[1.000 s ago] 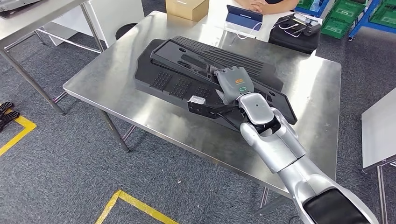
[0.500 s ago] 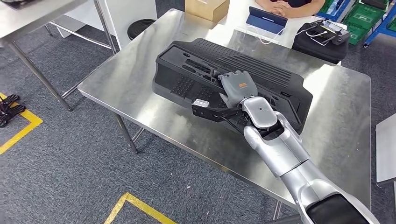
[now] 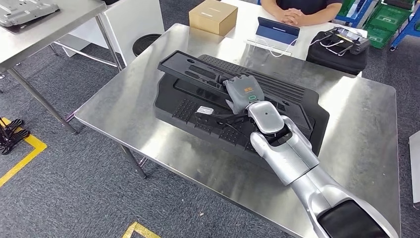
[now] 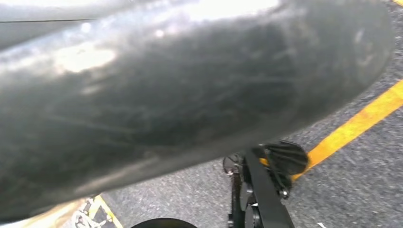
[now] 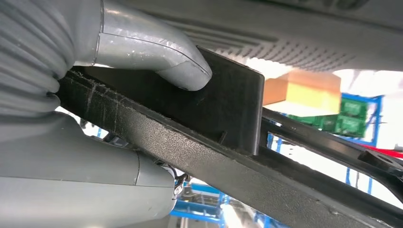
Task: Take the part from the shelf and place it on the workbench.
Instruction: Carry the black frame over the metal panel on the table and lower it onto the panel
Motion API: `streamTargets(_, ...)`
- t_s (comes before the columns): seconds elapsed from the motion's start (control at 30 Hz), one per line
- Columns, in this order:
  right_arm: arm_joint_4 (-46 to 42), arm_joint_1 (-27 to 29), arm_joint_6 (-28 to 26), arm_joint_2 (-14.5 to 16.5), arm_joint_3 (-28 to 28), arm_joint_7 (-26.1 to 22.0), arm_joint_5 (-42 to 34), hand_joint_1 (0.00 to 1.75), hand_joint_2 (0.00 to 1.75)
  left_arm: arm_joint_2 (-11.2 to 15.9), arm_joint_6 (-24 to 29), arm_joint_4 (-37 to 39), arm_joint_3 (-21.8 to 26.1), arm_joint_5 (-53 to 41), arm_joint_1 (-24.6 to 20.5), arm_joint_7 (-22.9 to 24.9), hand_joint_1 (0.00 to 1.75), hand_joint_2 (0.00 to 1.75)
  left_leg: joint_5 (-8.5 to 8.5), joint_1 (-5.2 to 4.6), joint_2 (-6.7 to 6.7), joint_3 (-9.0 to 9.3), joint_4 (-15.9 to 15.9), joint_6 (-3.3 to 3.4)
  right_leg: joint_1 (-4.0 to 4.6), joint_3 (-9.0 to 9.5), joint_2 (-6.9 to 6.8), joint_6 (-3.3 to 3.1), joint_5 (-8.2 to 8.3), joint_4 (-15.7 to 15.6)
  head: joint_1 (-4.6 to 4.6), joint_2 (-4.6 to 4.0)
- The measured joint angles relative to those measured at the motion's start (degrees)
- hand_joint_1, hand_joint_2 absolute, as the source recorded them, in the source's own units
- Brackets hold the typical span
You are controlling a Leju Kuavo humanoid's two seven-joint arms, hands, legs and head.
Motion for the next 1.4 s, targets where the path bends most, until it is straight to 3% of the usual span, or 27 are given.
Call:
streamTargets(0.03,0.46,0.01,0.01,0.03,0.13,0.03,0.00,1.75,1.75,0.04,0.04,0.00,0.02,0.02,0.10,0.02,0.00,0.00,2.03,0.02,0.10,-0.88,-2.59,0.20,0.13,1.26,0.12,0.19,-1.16,0.22,-0.03,0.00)
streamTargets(0.1,0.98,-0.07,0.02,0.01,0.25,0.10,-0.01,1.75,1.75,0.11,0.07,0.00,0.04,0.05,0.21,0.03,0.00,0.00,8.63,-0.06,0.22,1.09,-10.58,1.19,0.46,2.54,0.34,0.84,-2.85,0.67,-0.08,0.00)
streamTargets(0.13,1.10,-0.09,0.03,-0.01,0.31,0.13,0.00,1.75,1.75,0.10,0.08,0.00,0.05,0.13,0.19,-0.06,0.00,0.00,8.81,-0.12,0.28,1.22,-10.94,1.63,0.60,2.60,0.43,1.05,-3.14,0.87,-0.11,0.00)
streamTargets(0.23,1.22,-0.13,0.04,-0.25,0.40,0.29,0.11,1.75,1.75,0.03,0.22,-0.02,0.07,0.50,0.01,-0.73,0.00,0.00,8.99,0.36,0.35,1.45,-11.31,2.15,0.50,1.21,0.27,1.94,-4.59,2.68,-0.03,0.00)
streamTargets(0.27,1.24,-0.17,0.04,-0.41,0.39,0.33,0.15,1.75,1.75,0.05,0.27,-0.03,0.08,0.56,-0.04,-0.91,0.00,0.00,8.90,0.57,0.34,1.51,-11.45,2.32,0.22,-0.24,0.16,2.26,-5.66,5.15,0.05,0.00)
streamTargets(0.37,1.54,0.35,0.05,-1.04,0.39,0.38,0.17,1.75,1.75,0.16,0.35,-0.05,0.20,0.57,-0.04,-1.05,0.00,0.00,8.42,0.99,0.30,1.54,-11.52,2.55,-1.30,-7.31,-0.01,3.17,-8.91,16.65,0.26,0.00)
streamTargets(0.4,1.69,0.73,0.05,-1.22,0.40,0.38,0.17,1.75,1.75,0.17,0.36,-0.06,0.28,0.57,-0.03,-1.07,0.00,0.00,8.26,1.24,0.27,1.58,-11.51,2.44,-1.84,-8.88,-0.05,3.90,-8.71,18.26,0.28,0.00)
streamTargets(0.43,1.82,1.03,0.06,-1.41,0.40,0.38,0.17,1.75,1.75,0.17,0.36,-0.05,0.37,0.57,-0.02,-1.07,0.00,0.00,8.11,1.54,0.24,1.68,-11.51,2.26,-2.35,-9.19,-0.14,4.93,-7.47,17.27,0.29,0.00)
streamTargets(0.5,1.97,1.23,0.07,-1.69,0.38,0.39,0.17,1.75,1.75,0.19,0.36,-0.06,0.49,0.57,0.01,-1.08,0.00,0.00,7.81,2.10,0.19,2.03,-11.51,1.69,-3.33,-6.55,-0.62,7.19,-3.23,9.44,0.34,0.00)
streamTargets(0.53,2.00,1.13,0.07,-1.80,0.38,0.42,0.18,1.75,1.75,0.26,0.42,-0.09,0.55,0.57,0.02,-1.08,0.00,0.00,7.65,2.24,0.22,2.19,-11.49,1.29,-3.52,-4.75,-0.82,7.83,-1.51,5.37,0.44,0.00)
streamTargets(0.57,2.03,1.03,0.09,-1.84,0.37,0.48,0.19,1.75,1.75,0.36,0.49,-0.11,0.60,0.56,0.01,-1.08,0.00,0.00,7.53,2.26,0.25,2.31,-11.51,0.84,-3.60,-3.44,-0.89,7.85,-0.45,2.51,0.48,0.00)
streamTargets(0.6,2.07,0.96,0.12,-1.89,0.37,0.57,0.20,1.75,1.75,0.42,0.61,-0.14,0.67,0.55,-0.01,-1.08,0.00,0.00,7.47,2.21,0.29,2.41,-11.56,0.39,-3.53,-2.72,-0.88,7.48,-0.01,1.05,0.51,0.00)
streamTargets(0.73,2.53,0.95,0.20,-2.25,-0.21,0.90,0.21,1.75,1.75,0.39,0.94,-0.14,0.91,0.48,0.03,-1.08,0.00,0.00,6.62,2.41,0.36,2.36,-10.77,-0.91,-3.39,-1.95,-0.54,4.89,0.01,0.69,0.42,0.00)
streamTargets(0.77,2.73,0.95,0.21,-2.33,-0.46,0.97,0.20,1.42,1.75,0.38,0.98,-0.13,0.93,0.45,0.03,-1.08,0.00,0.00,5.41,2.43,0.37,1.52,-8.65,-0.97,-3.44,-1.55,-0.54,4.40,-0.01,0.54,0.31,0.00)
streamTargets(0.87,4.13,1.07,0.60,-2.43,-0.87,1.16,0.05,0.11,1.75,0.39,1.08,-0.13,1.02,0.30,0.09,-1.07,0.00,0.00,0.56,2.24,0.36,-3.49,2.70,-0.76,-2.86,-0.73,-0.55,3.42,-0.46,0.54,0.07,0.00)
streamTargets(0.9,4.86,1.14,0.93,-2.40,-0.91,1.15,-0.04,0.00,1.31,0.39,1.12,-0.13,1.04,0.19,0.11,-1.06,0.00,0.00,0.07,2.14,0.35,-4.59,4.92,-0.63,-2.60,-0.50,-0.50,3.22,-0.60,0.55,0.05,0.00)
streamTargets(0.93,5.63,1.20,1.44,-2.31,-0.92,1.03,-0.22,0.00,0.87,0.39,1.16,-0.13,1.05,0.08,0.12,-1.05,0.00,0.00,0.70,2.04,0.35,-4.57,4.78,-0.43,-2.39,-0.26,-0.43,3.06,-0.74,0.57,0.03,0.00)
streamTargets(1.0,7.42,1.14,3.27,-1.81,-0.90,0.41,-0.87,0.00,0.00,0.43,1.23,-0.14,1.10,-0.12,0.10,-1.04,0.00,0.00,4.16,1.80,0.33,-1.39,-1.62,0.21,-2.15,0.28,-0.19,2.89,-1.07,0.63,0.03,0.00)
streamTargets(1.07,9.53,0.74,5.52,-0.95,-0.79,-0.59,-1.90,0.00,0.00,0.49,1.28,-0.15,1.17,-0.38,-0.03,-1.02,0.00,0.00,6.25,1.47,0.31,2.43,-8.53,0.67,-1.75,0.42,0.07,3.10,-1.47,0.87,0.04,0.00)
streamTargets(1.1,10.71,0.45,6.45,-0.48,-0.67,-1.12,-2.49,0.00,0.00,0.51,1.29,-0.15,1.24,-0.53,-0.11,-1.01,0.00,0.00,6.42,1.32,0.29,3.39,-10.21,0.78,-1.61,0.34,0.15,3.30,-1.59,0.95,0.04,0.00)
streamTargets(1.23,14.80,-0.49,8.08,1.01,-0.11,-2.62,-4.28,0.00,0.00,0.53,1.31,-0.15,1.41,-0.90,-0.20,-0.89,0.00,0.00,6.41,1.11,0.17,3.77,-10.92,0.54,-1.63,0.18,0.10,2.97,-1.84,1.07,0.03,0.00)
streamTargets(1.4,17.43,-1.80,8.44,2.04,0.53,-3.08,-4.63,0.00,0.00,0.53,1.30,-0.15,1.43,-1.11,-0.21,-0.88,0.00,0.00,6.33,0.99,0.03,3.76,-10.92,0.68,-1.72,0.39,0.01,3.16,-1.75,0.55,0.05,0.00)
